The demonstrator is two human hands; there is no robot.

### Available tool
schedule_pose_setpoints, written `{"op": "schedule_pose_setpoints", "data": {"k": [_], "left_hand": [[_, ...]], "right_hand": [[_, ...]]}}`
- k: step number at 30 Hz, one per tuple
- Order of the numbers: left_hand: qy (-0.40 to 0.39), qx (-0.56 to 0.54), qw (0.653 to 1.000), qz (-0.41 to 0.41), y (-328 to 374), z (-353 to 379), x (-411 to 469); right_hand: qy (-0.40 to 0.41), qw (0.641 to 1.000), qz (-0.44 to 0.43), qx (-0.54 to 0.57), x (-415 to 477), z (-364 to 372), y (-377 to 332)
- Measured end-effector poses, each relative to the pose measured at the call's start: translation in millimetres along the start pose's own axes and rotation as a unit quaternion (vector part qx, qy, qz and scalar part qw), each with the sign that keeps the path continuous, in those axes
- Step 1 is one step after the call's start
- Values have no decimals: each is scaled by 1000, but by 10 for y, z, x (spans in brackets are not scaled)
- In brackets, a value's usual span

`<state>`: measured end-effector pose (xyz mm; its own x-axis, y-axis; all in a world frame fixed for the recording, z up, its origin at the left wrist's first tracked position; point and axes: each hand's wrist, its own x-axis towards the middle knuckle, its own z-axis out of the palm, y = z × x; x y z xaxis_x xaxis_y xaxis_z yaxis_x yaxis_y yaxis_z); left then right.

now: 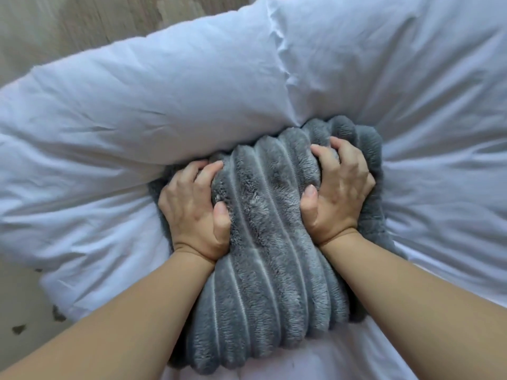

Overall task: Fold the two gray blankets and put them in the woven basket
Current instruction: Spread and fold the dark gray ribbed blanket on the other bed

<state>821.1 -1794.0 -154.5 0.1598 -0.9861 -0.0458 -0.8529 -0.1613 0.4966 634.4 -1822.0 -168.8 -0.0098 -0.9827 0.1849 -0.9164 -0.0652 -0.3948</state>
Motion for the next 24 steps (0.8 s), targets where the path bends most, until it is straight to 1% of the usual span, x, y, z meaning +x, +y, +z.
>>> {"op": "schedule_pose_setpoints", "data": {"k": [6,10,14,18,20,24], "left_hand": [[7,-4,1000,20,-54,51,24],[28,-11,999,29,-71,85,-33],[35,-19,999,24,-59,49,-34],[15,-22,999,24,-73,70,-36],[-8,-23,1000,7,-71,62,-15],[-54,-28,998,0,-6,-16,77]], "right_hand": [[-3,1000,-4,3,13,18,14],[-9,1000,4,-1,-9,-21,-17],[-19,1000,7,-8,42,-59,-35],[-4,1000,-2,-17,33,0,10],[1,1000,-4,-16,50,30,44],[6,999,-12,-40,107,20,57]]}}
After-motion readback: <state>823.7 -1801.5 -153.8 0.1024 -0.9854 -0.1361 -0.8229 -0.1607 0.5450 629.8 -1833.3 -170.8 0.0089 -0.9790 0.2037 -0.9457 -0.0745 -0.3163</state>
